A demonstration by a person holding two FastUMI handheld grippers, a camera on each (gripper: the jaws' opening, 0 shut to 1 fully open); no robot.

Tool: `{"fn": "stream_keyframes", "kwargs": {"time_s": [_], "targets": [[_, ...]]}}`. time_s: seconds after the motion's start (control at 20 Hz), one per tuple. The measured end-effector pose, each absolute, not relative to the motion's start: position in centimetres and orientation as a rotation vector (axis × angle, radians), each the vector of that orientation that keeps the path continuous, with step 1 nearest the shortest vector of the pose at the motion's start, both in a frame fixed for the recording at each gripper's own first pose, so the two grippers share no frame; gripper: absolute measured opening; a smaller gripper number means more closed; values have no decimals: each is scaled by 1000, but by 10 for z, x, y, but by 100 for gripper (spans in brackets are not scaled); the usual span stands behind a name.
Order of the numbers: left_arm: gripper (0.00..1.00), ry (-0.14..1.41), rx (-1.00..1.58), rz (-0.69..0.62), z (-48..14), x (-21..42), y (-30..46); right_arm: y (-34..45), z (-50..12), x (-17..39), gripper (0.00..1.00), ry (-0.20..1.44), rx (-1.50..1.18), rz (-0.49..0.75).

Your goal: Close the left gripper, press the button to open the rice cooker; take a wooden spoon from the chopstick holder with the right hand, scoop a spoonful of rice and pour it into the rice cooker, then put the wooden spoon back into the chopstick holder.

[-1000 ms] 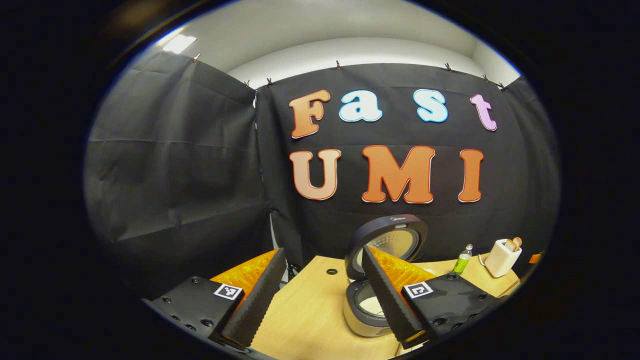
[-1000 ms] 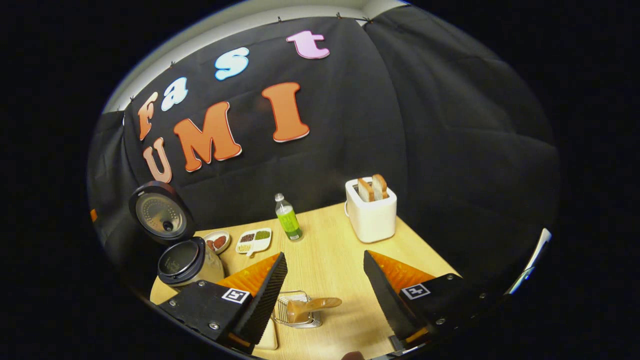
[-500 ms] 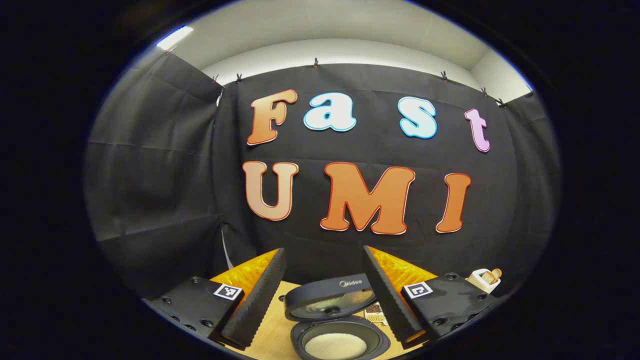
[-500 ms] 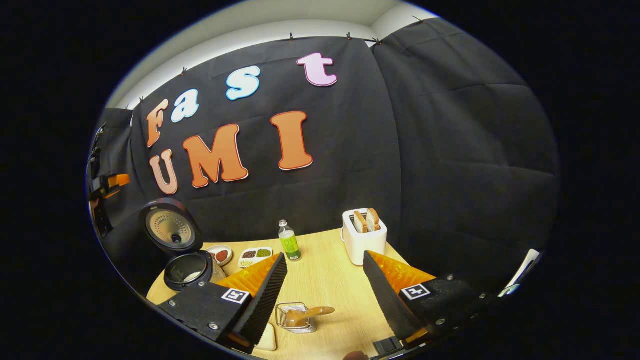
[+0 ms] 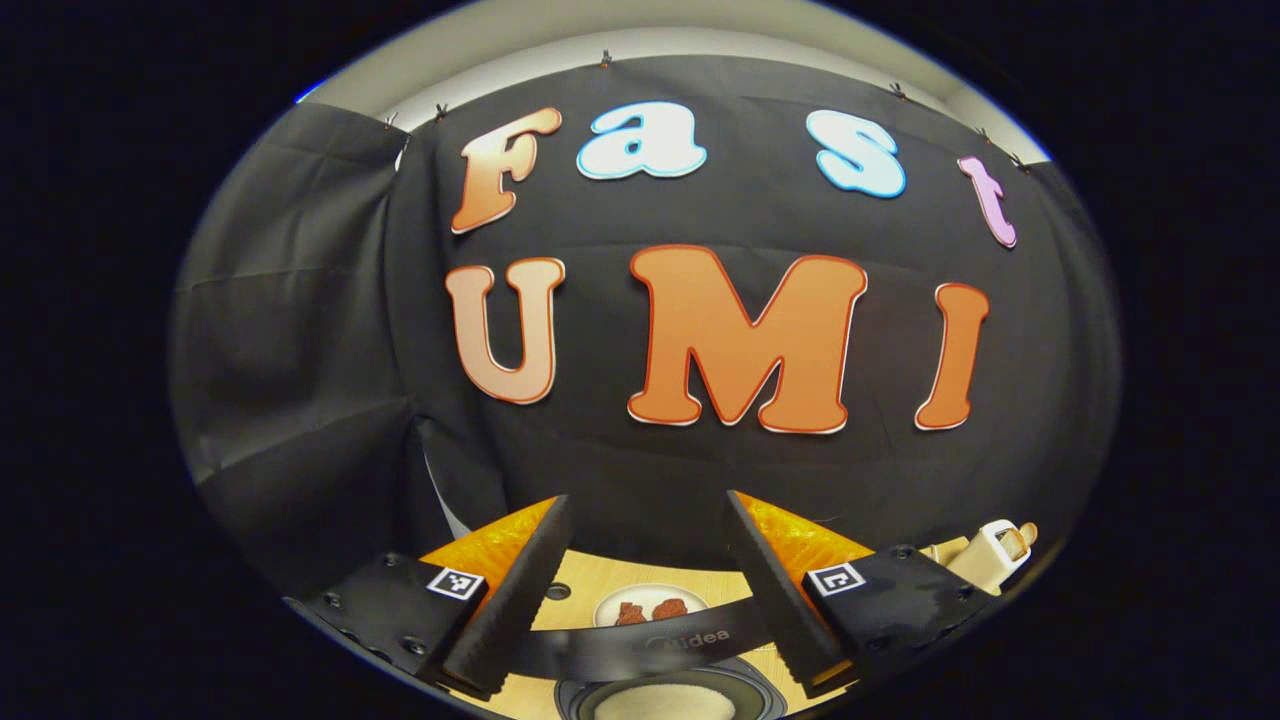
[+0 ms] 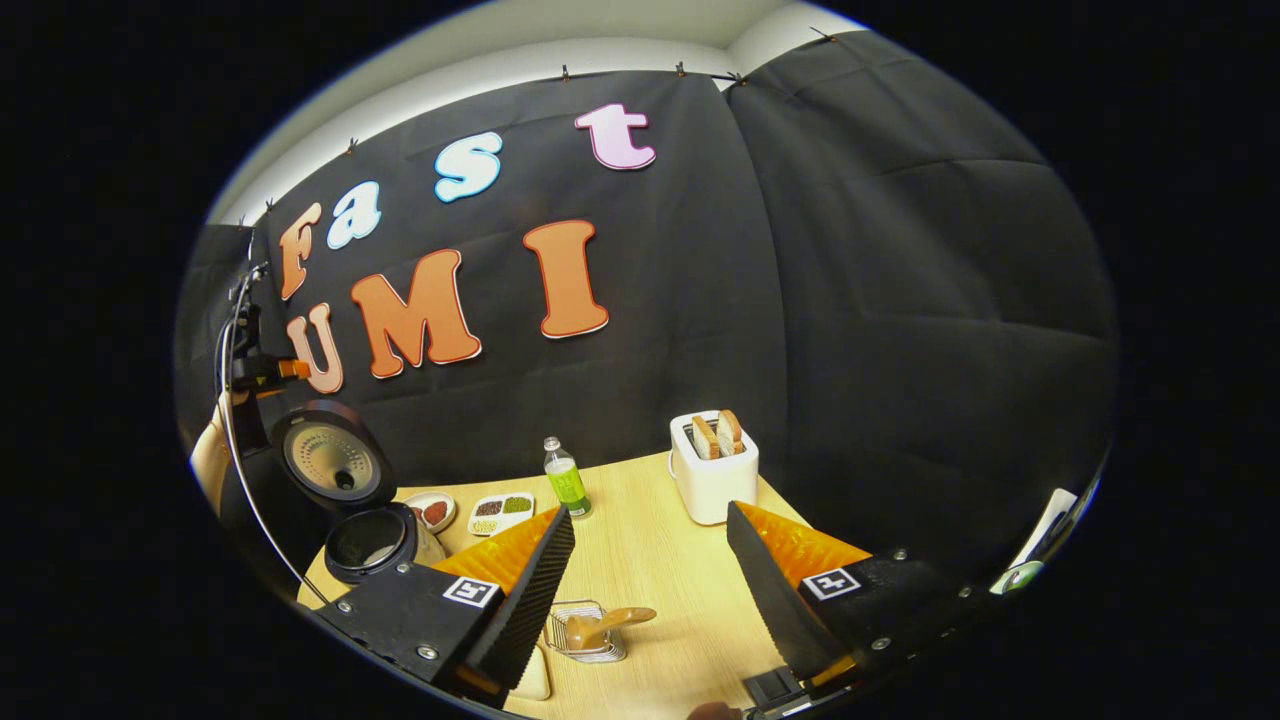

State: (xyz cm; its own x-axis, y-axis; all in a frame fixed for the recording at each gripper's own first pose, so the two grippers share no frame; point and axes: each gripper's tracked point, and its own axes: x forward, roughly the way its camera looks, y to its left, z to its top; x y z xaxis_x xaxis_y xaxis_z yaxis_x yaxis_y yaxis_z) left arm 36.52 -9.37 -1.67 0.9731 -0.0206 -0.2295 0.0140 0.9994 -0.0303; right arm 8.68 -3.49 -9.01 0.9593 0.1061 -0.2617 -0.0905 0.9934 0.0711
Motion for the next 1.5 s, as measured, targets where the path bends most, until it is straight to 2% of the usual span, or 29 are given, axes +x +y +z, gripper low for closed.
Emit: {"fn": "stream_keyframes", "kwargs": {"time_s": [0.15, 0.2, 0.35, 0.7, 0.95, 1.25, 1.5], "targets": [[99, 320, -47, -5, -53, 360, -91, -35, -87, 85, 94, 262, 57, 98], [100, 275, -74, -24, -50, 357, -96, -36, -87, 85, 94, 261, 59, 99], [99, 265, -95, -43, -52, 333, -98, -33, -88, 84, 94, 263, 66, 103], [99, 322, -92, -105, -96, 250, -124, -13, -81, 82, 94, 248, 82, 169], [99, 419, -90, -112, -159, 195, -136, 2, -84, 76, 95, 260, 61, 225], [99, 376, -35, -95, -191, 172, -138, -3, -92, 70, 94, 277, 68, 238], [99, 407, 19, -94, -226, 159, -142, -13, -105, 65, 94, 307, 96, 228]]}}
